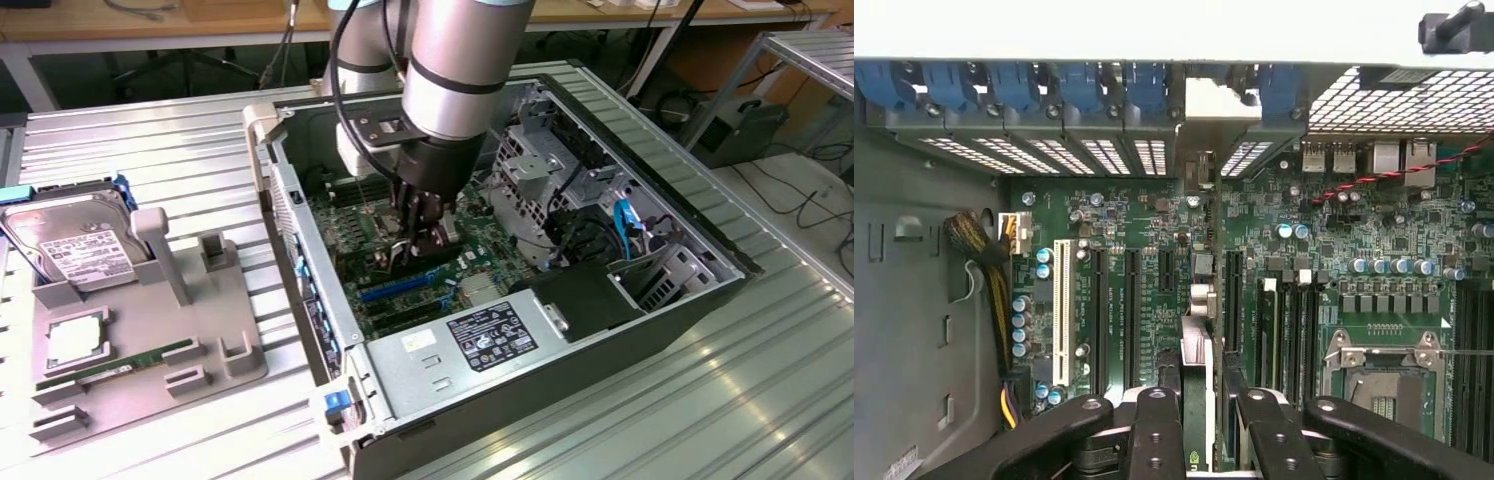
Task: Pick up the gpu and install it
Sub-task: 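Insert the gpu into the slot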
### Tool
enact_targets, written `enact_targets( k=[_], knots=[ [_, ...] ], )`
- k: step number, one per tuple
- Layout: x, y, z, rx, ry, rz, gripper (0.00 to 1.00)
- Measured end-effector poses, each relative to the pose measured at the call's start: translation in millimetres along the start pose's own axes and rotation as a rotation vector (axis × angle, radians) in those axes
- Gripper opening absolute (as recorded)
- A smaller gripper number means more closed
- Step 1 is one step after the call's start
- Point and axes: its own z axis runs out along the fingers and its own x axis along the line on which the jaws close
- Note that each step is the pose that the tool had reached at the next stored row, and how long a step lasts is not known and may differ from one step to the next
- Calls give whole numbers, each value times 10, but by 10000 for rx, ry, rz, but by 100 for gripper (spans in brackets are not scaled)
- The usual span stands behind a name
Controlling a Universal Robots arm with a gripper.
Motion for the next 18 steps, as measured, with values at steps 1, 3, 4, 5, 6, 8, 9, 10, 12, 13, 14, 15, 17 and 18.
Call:
enact_targets(
  k=[1, 3, 4, 5, 6, 8, 9, 10, 12, 13, 14, 15, 17, 18],
  knots=[
    [0, 1, 6, 1, 0, 1, 26],
    [-1, 7, 18, 7, 0, 3, 26],
    [-1, 11, 29, 9, 0, 3, 26],
    [-1, 20, 51, 12, -1, 2, 26],
    [-1, 29, 113, 15, -2, 227, 26],
    [13, 27, 166, 18, 52, 280, 26],
    [14, 24, 209, 18, 52, 279, 26],
    [13, 24, 223, 18, -50, 277, 26],
    [32, 48, 238, 18, -56, 277, 26],
    [25, 25, 183, 13, -60, 295, 26],
    [25, 22, 170, 13, -62, 334, 26],
    [25, 47, 210, 12, -75, 350, 26],
    [24, 77, 230, 12, -85, 349, 26],
    [24, 77, 236, 13, -86, 349, 26]
  ],
)
